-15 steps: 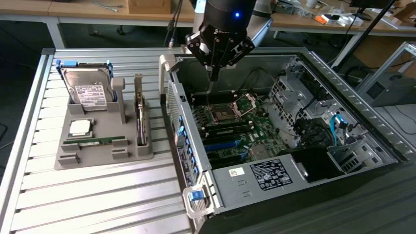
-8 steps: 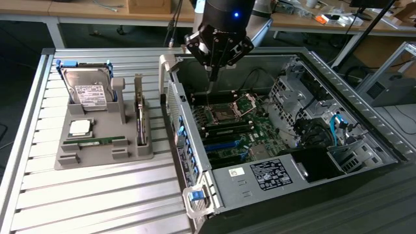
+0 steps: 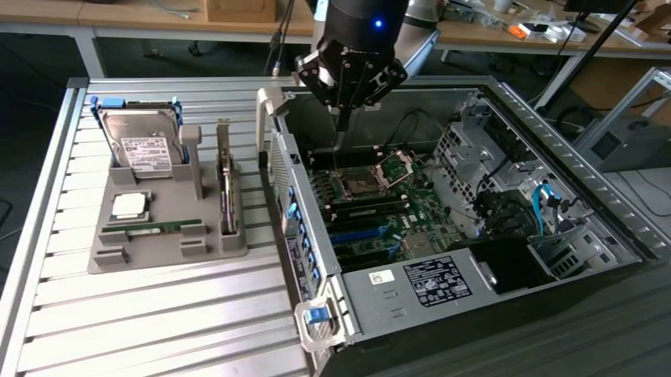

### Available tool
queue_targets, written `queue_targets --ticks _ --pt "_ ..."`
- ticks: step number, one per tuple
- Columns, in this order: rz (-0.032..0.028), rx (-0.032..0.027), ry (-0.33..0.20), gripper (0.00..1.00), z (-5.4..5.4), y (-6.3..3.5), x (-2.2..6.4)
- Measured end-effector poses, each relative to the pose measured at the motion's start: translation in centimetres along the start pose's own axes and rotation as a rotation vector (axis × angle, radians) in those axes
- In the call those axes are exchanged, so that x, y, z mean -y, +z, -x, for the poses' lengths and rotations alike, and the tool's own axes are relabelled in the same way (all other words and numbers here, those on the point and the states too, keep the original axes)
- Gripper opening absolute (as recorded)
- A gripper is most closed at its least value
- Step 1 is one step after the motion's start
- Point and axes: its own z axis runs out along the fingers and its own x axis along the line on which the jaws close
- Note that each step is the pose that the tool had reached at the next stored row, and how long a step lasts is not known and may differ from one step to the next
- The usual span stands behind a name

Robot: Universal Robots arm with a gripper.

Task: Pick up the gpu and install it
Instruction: 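Reach for the gpu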

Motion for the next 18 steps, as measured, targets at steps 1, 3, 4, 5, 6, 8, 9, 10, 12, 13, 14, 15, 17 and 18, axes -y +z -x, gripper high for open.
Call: queue_targets --ticks 1,3,4,5,6,8,9,10,12,13,14,15,17,18 --pt "0.0 0.0 0.0 0.11 -0.03 0.0 0.0" --pt "0.0 0.0 0.0 0.11 -0.08 0.0 0.01" --pt "0.0001 0.0 0.0 0.11 -0.12 0.0 0.01" --pt "0.0 0.0 0.0 0.11 -0.14 0.0 0.01" --pt "0.0 0.0 0.0 0.11 -0.16 0.0 0.01" --pt "0.0 0.0 0.0 0.11 -0.21 -0.01 0.02" --pt "0.0 0.0 0.0 0.11 -0.28 -0.01 0.02" --pt "0.0 0.0 0.0 0.11 -0.3 -0.01 0.02" --pt "0.0 0.0 0.0 0.11 -0.38 -0.01 0.03" --pt "0.0 0.0 0.0 0.11 -0.42 -0.01 0.03" --pt "0.0 0.0 0.0 0.11 -0.45 -0.01 0.03" --pt "0.0 0.0 0.0 0.11 -0.49 -0.01 0.04" --pt "0.0 0.0 0.0 0.11 -0.54 -0.02 0.04" --pt "0.0 0.0 0.0 0.11 -0.59 -0.02 0.05"
